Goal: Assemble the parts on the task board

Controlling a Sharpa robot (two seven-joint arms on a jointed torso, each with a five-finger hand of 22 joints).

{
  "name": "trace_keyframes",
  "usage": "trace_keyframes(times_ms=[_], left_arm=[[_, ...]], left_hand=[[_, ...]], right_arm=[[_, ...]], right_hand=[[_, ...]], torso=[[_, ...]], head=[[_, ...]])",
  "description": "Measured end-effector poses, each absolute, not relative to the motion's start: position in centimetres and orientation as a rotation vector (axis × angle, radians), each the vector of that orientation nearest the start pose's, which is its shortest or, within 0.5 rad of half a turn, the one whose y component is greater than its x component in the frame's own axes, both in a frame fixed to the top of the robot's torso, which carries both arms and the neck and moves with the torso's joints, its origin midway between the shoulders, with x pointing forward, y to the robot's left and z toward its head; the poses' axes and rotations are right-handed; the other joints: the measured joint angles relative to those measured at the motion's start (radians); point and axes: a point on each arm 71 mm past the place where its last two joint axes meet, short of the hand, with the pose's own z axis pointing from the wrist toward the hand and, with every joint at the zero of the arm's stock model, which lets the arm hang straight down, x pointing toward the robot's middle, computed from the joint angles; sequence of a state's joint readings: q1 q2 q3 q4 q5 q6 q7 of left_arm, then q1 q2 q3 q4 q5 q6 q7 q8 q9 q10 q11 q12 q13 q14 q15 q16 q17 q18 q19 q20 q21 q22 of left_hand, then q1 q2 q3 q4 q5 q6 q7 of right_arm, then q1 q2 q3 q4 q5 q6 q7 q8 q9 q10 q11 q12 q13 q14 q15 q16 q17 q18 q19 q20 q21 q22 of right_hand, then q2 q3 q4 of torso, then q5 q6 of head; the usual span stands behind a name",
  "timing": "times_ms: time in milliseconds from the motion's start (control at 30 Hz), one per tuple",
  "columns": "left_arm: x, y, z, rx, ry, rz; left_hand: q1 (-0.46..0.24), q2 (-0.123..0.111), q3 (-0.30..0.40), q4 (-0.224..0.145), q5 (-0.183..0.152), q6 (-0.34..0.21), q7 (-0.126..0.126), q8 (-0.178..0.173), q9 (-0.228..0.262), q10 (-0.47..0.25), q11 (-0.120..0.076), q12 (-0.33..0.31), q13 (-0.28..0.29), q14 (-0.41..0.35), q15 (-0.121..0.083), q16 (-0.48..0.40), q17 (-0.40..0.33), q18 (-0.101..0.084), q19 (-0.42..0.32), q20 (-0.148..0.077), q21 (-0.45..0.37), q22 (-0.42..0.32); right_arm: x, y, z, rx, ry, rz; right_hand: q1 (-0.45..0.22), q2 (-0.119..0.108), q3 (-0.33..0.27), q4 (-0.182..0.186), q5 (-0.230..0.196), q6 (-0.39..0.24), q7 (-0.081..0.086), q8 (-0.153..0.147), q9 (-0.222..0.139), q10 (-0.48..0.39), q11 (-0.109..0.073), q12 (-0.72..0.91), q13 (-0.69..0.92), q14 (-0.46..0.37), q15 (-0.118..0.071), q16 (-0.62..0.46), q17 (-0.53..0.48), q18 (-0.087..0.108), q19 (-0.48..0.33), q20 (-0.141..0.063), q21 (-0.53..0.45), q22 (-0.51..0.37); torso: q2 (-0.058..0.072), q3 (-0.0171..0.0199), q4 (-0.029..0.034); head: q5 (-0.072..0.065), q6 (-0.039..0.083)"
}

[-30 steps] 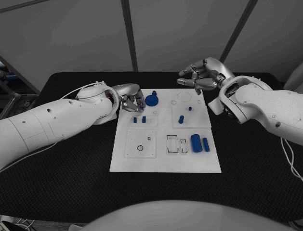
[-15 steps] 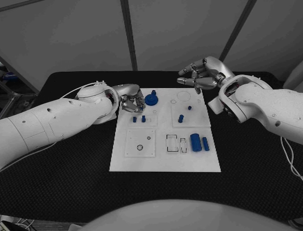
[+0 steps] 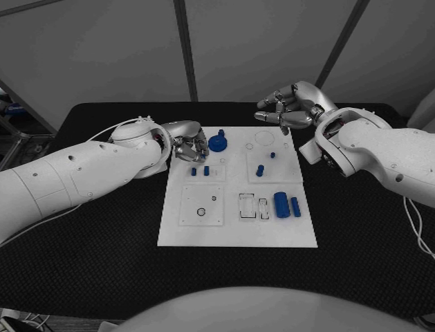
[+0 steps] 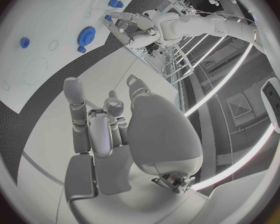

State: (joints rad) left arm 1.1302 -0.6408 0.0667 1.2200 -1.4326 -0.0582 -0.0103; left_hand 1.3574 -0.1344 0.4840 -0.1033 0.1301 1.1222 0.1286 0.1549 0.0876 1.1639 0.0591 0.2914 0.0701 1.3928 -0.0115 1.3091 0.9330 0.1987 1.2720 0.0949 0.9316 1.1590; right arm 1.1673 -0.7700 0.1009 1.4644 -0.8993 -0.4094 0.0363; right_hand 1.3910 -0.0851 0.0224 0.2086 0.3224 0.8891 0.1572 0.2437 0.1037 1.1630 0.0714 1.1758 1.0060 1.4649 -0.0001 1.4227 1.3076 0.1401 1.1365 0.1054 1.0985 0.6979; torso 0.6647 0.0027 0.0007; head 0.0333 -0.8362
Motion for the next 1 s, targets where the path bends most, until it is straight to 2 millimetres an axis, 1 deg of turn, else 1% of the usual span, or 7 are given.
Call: trace_keyframes(times_ms=[67,200,333,833,933,967,1000], left_arm=[[53.05,17.85,-21.83,0.166,1.873,-0.68],[53.04,17.89,-21.94,0.166,1.877,-0.678],[53.05,17.94,-21.98,0.166,1.879,-0.676],[53.08,18.16,-22.01,0.162,1.882,-0.667],[53.09,18.34,-22.01,0.16,1.882,-0.663],[53.08,18.43,-22.01,0.159,1.882,-0.662],[53.07,18.51,-22.0,0.158,1.883,-0.661]], left_hand=[[-0.002,-0.002,0.0,0.0,0.0,-0.003,0.003,-0.005,-0.003,-0.001,0.001,-0.006,0.0,0.0,0.0,0.0,-0.005,0.0,0.0,0.0,-0.007,-0.002],[-0.021,-0.021,-0.004,0.004,0.0,-0.055,0.011,-0.044,-0.019,-0.019,0.019,-0.031,-0.004,-0.008,0.008,0.0,-0.026,0.0,-0.011,0.004,-0.027,-0.01],[-0.033,-0.033,-0.007,0.007,0.0,-0.088,0.02,-0.072,-0.024,-0.039,0.027,-0.049,-0.004,-0.015,0.015,-0.008,-0.048,0.0,-0.017,0.009,-0.043,-0.019],[-0.034,-0.034,-0.013,0.007,0.001,-0.102,0.023,-0.084,-0.024,-0.056,0.031,-0.064,-0.004,-0.026,0.022,-0.02,-0.082,0.0,-0.029,0.014,-0.07,-0.031],[-0.034,-0.034,-0.013,0.007,0.001,-0.102,0.023,-0.085,-0.024,-0.06,0.034,-0.064,-0.004,-0.031,0.024,-0.025,-0.091,0.0,-0.034,0.016,-0.077,-0.035],[-0.034,-0.034,-0.013,0.007,0.001,-0.102,0.023,-0.085,-0.024,-0.06,0.034,-0.068,-0.004,-0.031,0.024,-0.026,-0.096,0.0,-0.036,0.014,-0.081,-0.036],[-0.034,-0.034,-0.013,0.007,0.001,-0.102,0.023,-0.085,-0.024,-0.061,0.033,-0.069,-0.004,-0.031,0.024,-0.026,-0.098,0.0,-0.036,0.014,-0.081,-0.038]], right_arm=[[51.06,-18.82,-14.95,0.403,1.547,1.044],[51.07,-18.82,-14.95,0.403,1.546,1.044],[51.07,-18.85,-14.95,0.403,1.546,1.043],[51.1,-18.95,-14.97,0.405,1.547,1.04],[51.13,-19.03,-15.01,0.405,1.55,1.036],[51.16,-19.08,-15.04,0.404,1.552,1.033],[51.19,-19.15,-15.07,0.403,1.555,1.029]], right_hand=[[0.0,0.0,0.0,0.0,0.0,0.0,0.0,0.0,0.0,0.0,0.0,0.0,0.0,0.0,0.0,0.0,0.0,0.0,0.0,0.0,0.0,0.0],[0.0,0.0,0.0,0.0,0.0,0.0,0.0,0.0,0.0,0.0,0.0,0.0,0.0,0.0,0.0,0.0,0.0,0.0,0.0,0.0,0.0,0.0],[0.0,0.0,0.0,0.0,0.0,0.0,0.0,0.0,0.0,0.0,0.0,0.0,0.0,0.0,0.0,0.0,0.0,0.0,0.0,0.0,0.0,0.0],[0.004,0.004,-0.003,-0.003,0.0,0.0,0.0,0.005,0.0,0.0,0.0,-0.006,-0.008,0.0,0.0,-0.005,0.0,0.0,0.0,0.0,-0.006,-0.008],[0.004,0.004,-0.003,-0.003,0.0,0.0,0.0,0.005,-0.002,-0.045,-0.003,-0.045,-0.055,0.0,0.0,-0.008,0.0,0.0,-0.005,-0.005,-0.016,-0.021],[0.004,0.004,-0.003,-0.003,0.0,0.0,0.0,0.006,-0.002,-0.089,-0.002,-0.094,-0.114,0.0,0.0,-0.012,0.0,0.004,-0.005,-0.005,-0.022,-0.028],[0.009,0.009,-0.003,-0.003,0.0,0.0,0.0,0.011,-0.002,-0.138,-0.003,-0.155,-0.185,0.0,0.0,-0.013,-0.002,0.016,-0.009,-0.004,-0.028,-0.036]], torso=[[0.0,0.0,0.0],[0.0,0.0,0.0],[0.0,0.0003,0.0],[0.0,0.0001,0.0],[0.0,0.0,0.0],[0.0,0.0,0.0],[0.0,-0.0001,0.0]], head=[[0.0,0.0],[0.0,0.001],[-0.001,0.001],[-0.001,0.002],[-0.001,0.003],[-0.001,0.003],[-0.001,0.003]])
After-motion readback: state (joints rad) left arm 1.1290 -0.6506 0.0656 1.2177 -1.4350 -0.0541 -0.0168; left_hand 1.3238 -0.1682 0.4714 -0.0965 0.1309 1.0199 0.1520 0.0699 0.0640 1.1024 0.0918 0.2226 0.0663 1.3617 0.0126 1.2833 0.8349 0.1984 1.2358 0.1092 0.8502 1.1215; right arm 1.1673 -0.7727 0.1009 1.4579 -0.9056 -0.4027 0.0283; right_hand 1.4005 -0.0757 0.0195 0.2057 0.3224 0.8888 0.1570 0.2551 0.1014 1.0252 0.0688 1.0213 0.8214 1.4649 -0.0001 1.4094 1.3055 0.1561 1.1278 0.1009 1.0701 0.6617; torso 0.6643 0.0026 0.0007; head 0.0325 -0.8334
